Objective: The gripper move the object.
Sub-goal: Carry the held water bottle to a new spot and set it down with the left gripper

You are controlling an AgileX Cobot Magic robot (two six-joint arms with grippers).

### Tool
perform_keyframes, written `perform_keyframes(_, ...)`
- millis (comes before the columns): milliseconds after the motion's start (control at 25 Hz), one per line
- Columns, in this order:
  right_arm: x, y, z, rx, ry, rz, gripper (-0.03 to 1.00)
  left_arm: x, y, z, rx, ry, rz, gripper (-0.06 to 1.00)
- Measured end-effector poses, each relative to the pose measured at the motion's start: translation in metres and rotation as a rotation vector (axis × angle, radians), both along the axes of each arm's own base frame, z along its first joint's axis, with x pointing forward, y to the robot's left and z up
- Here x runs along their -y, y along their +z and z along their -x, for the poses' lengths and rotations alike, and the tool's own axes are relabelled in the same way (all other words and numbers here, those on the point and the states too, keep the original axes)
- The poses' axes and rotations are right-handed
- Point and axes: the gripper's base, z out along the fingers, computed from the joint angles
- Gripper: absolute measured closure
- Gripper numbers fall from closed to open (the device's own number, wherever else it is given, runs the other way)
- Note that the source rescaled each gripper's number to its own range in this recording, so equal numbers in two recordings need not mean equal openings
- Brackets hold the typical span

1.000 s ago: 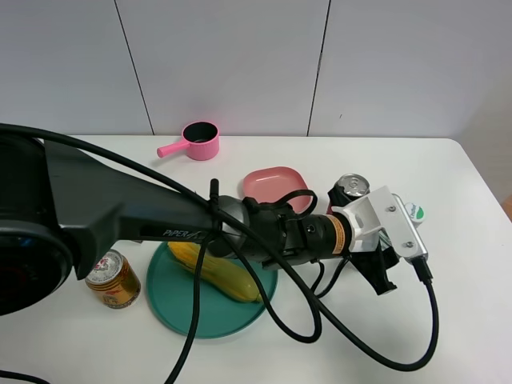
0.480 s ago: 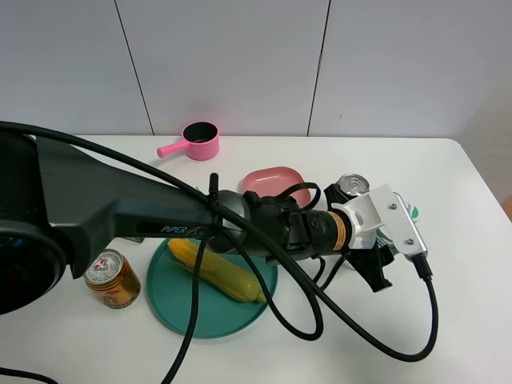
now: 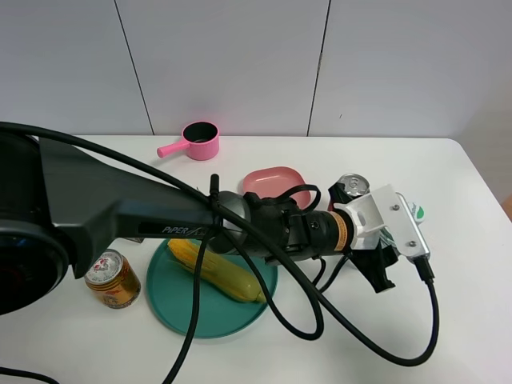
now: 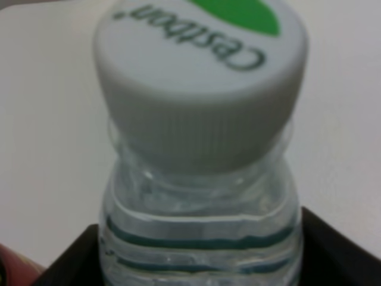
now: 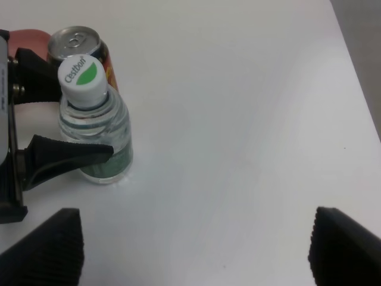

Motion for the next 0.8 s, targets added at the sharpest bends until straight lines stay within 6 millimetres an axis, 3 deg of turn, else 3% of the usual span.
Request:
perform_keyframes(240, 0.0, 0.0, 0.0, 0.0, 0.0, 0.0, -0.03, 0.0002, 0.0002, 0.0002, 0.001, -0.003, 0.003, 0.92)
perform_keyframes(520, 0.0, 0.0, 0.0, 0.0, 0.0, 0.0, -0.03, 0.0025, 0.007, 0.0009, 0.012, -0.018, 0.052, 0.69)
perform_keyframes(800, 0.0, 0.0, 0.0, 0.0, 0.0, 0.0, -0.03, 0.0028, 0.0078, 0.0011, 0.015, -0.022, 0.057, 0.67)
